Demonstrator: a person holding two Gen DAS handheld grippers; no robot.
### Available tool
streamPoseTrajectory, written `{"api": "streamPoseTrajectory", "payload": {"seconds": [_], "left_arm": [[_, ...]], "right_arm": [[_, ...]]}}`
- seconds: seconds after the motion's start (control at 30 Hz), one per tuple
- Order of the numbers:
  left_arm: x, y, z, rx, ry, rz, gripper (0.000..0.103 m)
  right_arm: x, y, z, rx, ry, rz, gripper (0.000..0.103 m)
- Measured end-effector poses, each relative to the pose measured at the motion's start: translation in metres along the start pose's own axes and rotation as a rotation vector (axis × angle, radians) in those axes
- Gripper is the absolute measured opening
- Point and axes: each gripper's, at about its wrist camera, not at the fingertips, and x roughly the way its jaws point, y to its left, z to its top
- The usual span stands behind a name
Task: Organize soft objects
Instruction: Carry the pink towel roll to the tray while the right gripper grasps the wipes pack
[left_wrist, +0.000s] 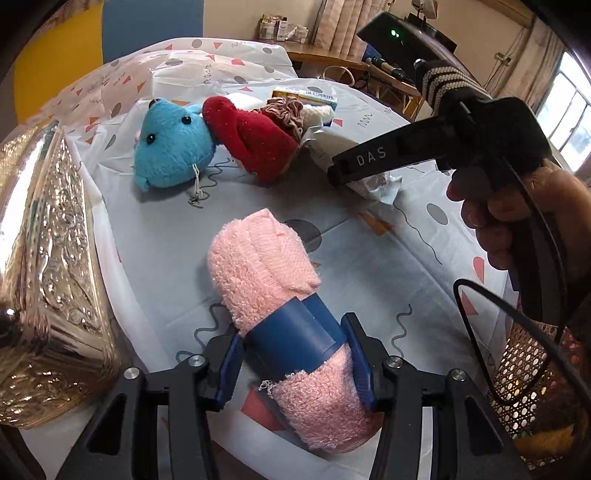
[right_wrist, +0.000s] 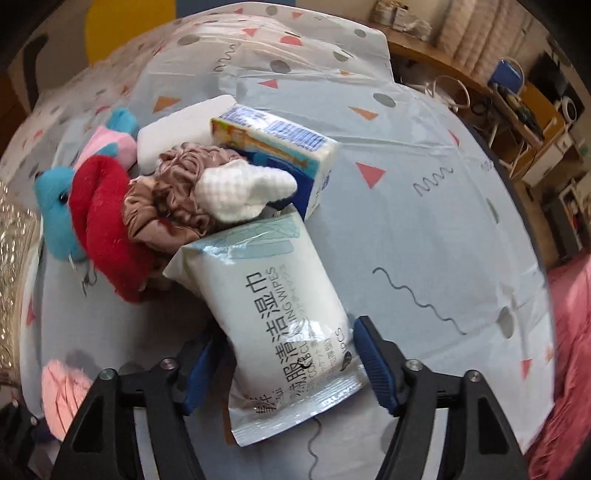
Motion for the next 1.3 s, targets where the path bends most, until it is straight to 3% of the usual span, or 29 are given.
{"api": "streamPoseTrajectory", "payload": {"seconds": [0.03, 0.23, 0.43, 0.53, 0.73, 0.87, 1.07, 1.3], "left_arm": [[-0.002, -0.002, -0.001, 0.004, -0.005, 0.006, 0.049], [-0.029, -0.007, 0.000, 0.028, -0.021, 0.012, 0.045], [-0.075, -0.001, 0.036, -0.029, -0.107, -0.028, 0.046], [-0.095, 0.008, 0.064, -0.034, -0.149, -0.007, 0.046], [-0.123, 0.082, 0.133, -0.205, -0.252, 0.104, 0.046], [-0.154, 0.150, 0.144, -0.318, -0.345, 0.214, 0.046], [-0.195, 0.240, 0.088, -0.456, -0.411, 0.377, 0.046], [-0.199, 0.329, -0.024, -0.683, -0.316, 0.484, 0.046]], "right_arm": [[-0.003, 0.001, -0.002, -0.012, -0.012, 0.005, 0.058], [-0.005, 0.006, -0.013, -0.065, 0.012, 0.025, 0.058], [-0.003, 0.012, -0.009, -0.085, 0.009, 0.039, 0.058], [-0.003, 0.015, -0.010, -0.104, 0.001, 0.027, 0.058], [-0.007, 0.024, -0.014, -0.146, -0.021, 0.011, 0.058], [-0.006, 0.028, -0.014, -0.174, -0.035, -0.001, 0.058], [-0.006, 0.026, -0.013, -0.163, -0.028, 0.010, 0.058], [-0.005, 0.027, -0.015, -0.189, -0.042, -0.005, 0.058]]}}
